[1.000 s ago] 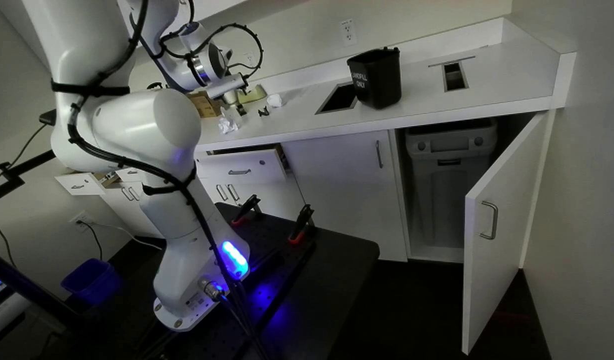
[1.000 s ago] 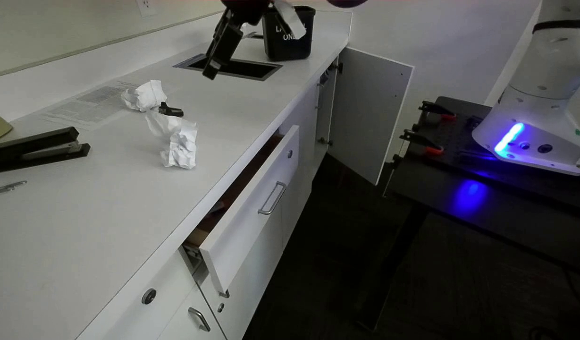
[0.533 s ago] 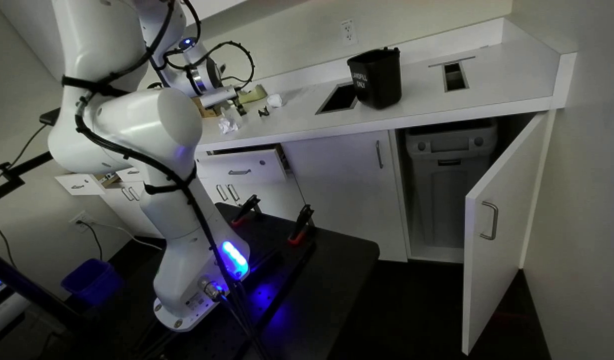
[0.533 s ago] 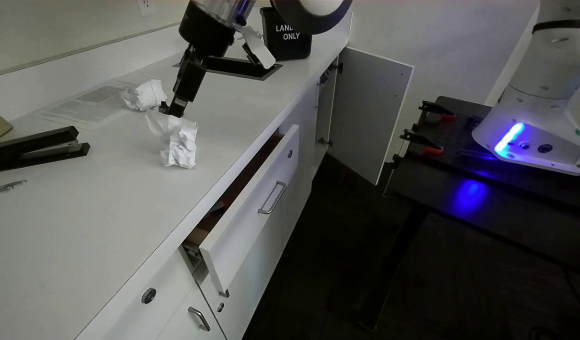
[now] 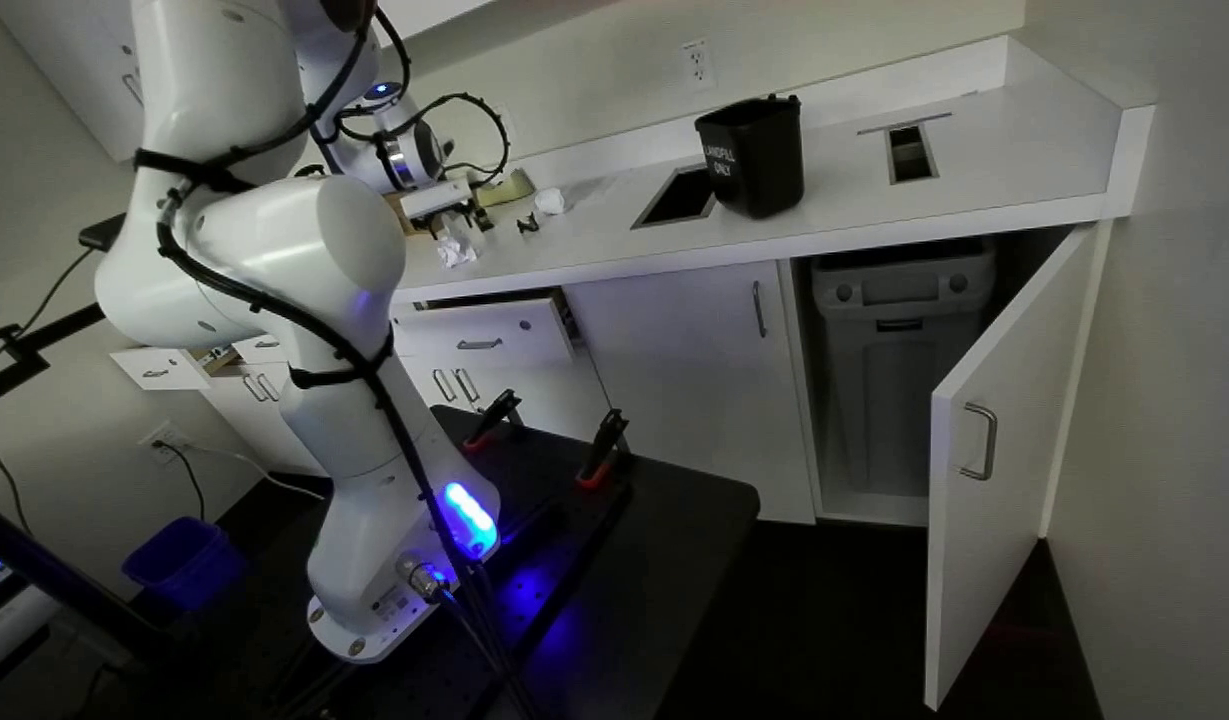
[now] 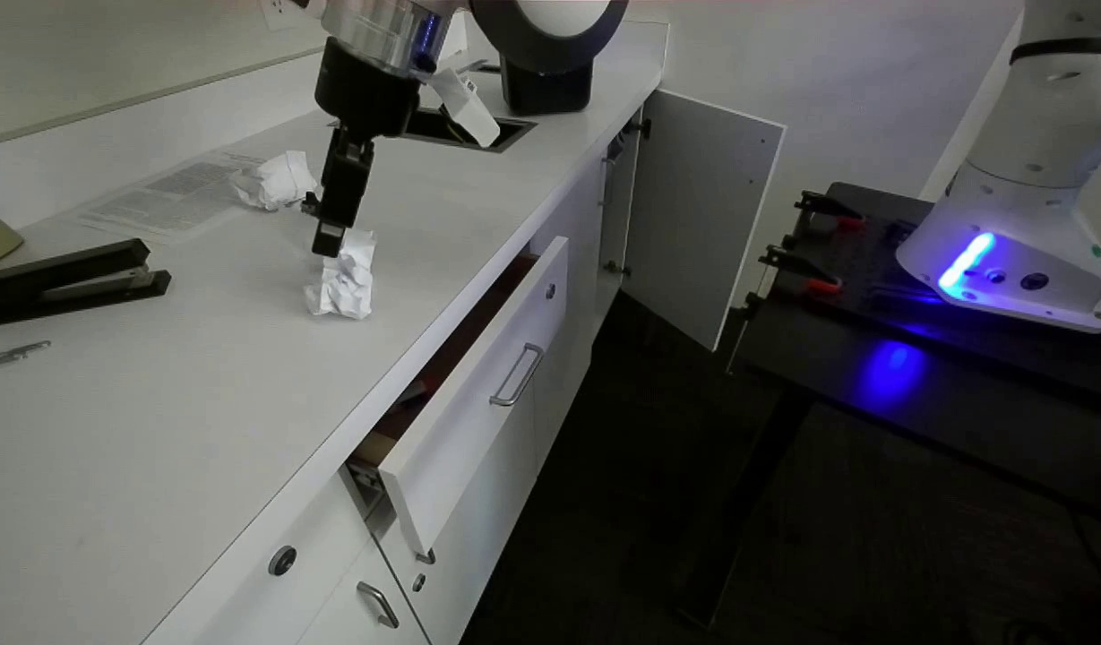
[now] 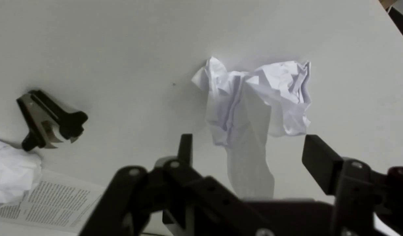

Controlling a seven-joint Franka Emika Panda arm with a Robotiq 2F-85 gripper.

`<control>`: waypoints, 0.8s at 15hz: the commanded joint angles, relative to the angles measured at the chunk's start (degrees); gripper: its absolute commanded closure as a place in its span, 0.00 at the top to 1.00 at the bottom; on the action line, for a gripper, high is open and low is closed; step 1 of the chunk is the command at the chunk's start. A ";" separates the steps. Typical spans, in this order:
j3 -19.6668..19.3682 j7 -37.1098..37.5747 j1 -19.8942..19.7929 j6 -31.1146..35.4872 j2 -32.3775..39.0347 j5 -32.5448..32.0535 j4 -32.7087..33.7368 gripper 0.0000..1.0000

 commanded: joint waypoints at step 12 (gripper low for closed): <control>-1.28 2.22 1.40 -5.85 2.04 -0.98 4.79 0.00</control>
